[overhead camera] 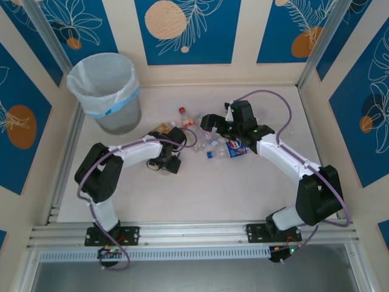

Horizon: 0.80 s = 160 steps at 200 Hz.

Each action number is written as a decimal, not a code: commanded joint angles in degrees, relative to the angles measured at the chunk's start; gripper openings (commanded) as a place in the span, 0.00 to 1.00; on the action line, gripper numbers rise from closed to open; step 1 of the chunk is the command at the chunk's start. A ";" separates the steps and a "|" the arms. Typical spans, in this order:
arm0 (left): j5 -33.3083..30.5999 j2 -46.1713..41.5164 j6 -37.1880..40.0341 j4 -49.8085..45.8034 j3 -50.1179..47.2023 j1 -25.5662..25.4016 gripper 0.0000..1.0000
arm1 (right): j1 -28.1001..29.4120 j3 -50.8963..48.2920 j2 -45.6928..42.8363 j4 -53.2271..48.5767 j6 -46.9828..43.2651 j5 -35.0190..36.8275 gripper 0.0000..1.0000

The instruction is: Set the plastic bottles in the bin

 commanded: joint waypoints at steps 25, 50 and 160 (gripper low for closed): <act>1.55 -6.91 1.16 0.48 -0.83 -0.15 0.67 | 0.18 -0.10 -2.13 -0.38 -0.16 1.96 1.00; 4.02 -13.16 3.39 3.90 -2.82 -0.13 0.66 | 0.16 -0.51 -3.01 0.48 0.38 2.71 0.99; 12.90 -24.16 3.96 1.22 8.69 5.09 0.69 | -0.09 -4.46 -11.36 7.96 2.24 3.70 1.00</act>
